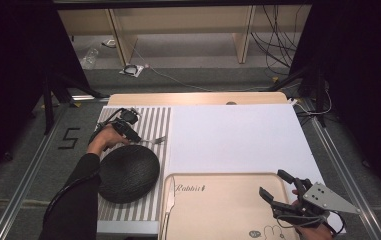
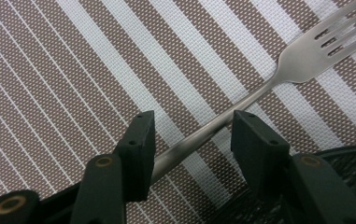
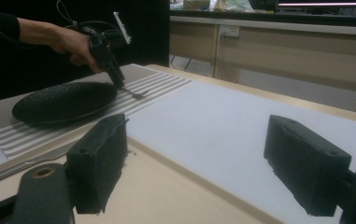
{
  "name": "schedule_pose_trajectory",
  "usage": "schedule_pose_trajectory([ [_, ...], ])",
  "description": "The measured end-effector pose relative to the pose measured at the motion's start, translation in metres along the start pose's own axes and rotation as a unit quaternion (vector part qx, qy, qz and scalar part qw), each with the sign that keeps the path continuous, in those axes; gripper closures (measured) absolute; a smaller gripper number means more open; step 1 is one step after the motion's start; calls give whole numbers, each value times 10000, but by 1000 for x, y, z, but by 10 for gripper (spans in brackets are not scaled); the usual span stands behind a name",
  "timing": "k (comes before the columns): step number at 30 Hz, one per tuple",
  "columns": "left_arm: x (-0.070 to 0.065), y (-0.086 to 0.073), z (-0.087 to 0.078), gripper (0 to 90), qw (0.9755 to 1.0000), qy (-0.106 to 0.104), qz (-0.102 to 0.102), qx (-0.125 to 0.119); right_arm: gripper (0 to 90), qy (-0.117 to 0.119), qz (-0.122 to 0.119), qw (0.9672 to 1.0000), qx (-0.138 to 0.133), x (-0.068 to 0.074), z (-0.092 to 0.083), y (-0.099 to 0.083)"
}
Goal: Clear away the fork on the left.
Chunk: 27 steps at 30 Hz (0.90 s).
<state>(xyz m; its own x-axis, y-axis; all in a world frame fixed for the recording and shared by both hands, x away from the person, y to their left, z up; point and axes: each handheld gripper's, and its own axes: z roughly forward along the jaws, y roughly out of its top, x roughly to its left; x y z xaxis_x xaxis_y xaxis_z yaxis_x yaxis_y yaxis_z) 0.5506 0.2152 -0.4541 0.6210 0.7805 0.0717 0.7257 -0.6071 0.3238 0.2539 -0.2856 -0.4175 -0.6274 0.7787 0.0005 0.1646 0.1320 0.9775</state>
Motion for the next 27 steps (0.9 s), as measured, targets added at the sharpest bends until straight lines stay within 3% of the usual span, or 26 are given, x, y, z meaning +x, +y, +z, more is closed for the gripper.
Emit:
schedule_pose_trajectory([
  [10,-4,3,5,529,9996,-24,206,181,224,-2,2,10000,-8,0,0,0],
  [23,-5,8,7,539,9989,-114,279,361,224,-3,0,10000,-13,0,0,0],
  [27,-8,9,9,537,9986,-35,346,406,225,-12,2,10000,20,1,-1,0],
])
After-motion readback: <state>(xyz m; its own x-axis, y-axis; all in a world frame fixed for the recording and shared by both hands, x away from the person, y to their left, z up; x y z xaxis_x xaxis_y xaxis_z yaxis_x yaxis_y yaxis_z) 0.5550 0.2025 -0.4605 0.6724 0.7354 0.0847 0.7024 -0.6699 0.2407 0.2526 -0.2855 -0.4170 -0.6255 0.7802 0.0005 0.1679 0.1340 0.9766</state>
